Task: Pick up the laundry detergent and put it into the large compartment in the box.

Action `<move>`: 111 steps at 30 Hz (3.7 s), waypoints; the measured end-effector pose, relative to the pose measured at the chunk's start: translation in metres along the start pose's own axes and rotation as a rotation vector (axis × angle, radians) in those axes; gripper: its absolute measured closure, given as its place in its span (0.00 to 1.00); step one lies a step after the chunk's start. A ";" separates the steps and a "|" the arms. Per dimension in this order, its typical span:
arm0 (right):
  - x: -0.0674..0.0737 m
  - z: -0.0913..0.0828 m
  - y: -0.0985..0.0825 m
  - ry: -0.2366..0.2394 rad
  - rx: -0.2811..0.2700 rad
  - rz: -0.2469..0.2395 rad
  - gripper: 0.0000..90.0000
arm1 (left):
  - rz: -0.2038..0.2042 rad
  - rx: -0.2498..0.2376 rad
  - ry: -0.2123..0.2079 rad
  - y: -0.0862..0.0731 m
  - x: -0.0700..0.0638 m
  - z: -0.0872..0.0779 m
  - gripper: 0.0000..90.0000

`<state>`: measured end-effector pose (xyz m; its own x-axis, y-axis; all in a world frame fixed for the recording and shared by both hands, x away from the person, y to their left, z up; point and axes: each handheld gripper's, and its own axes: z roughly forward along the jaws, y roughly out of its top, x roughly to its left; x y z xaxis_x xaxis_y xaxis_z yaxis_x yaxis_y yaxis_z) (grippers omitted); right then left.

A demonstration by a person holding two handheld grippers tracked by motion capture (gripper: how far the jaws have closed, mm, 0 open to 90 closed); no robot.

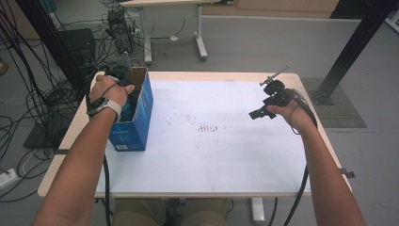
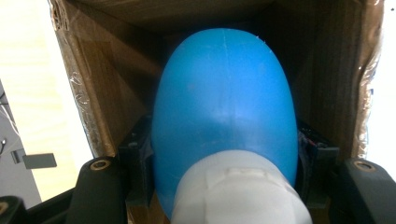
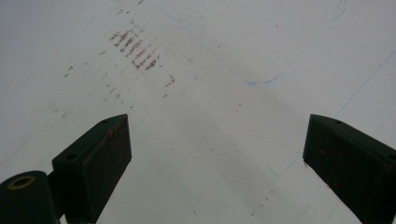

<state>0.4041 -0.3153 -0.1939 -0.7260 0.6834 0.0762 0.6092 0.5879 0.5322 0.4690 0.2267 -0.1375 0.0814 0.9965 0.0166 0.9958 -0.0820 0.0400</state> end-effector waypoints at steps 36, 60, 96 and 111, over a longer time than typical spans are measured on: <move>0.004 -0.004 0.001 -0.008 -0.001 0.001 0.09 | -0.007 0.003 -0.013 0.000 0.006 0.001 0.41; 0.005 -0.005 0.002 -0.010 0.001 0.000 0.09 | -0.001 0.009 -0.017 0.000 0.007 0.001 0.41; 0.007 -0.004 0.004 -0.010 0.006 -0.002 0.09 | 0.003 0.009 -0.017 0.000 0.007 0.002 0.41; 0.006 -0.005 0.004 -0.011 0.003 -0.001 0.09 | 0.004 0.008 -0.021 -0.001 0.009 0.002 0.41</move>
<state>0.4002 -0.3108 -0.1870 -0.7227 0.6879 0.0664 0.6098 0.5895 0.5298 0.4691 0.2354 -0.1390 0.0865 0.9962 -0.0041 0.9957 -0.0863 0.0323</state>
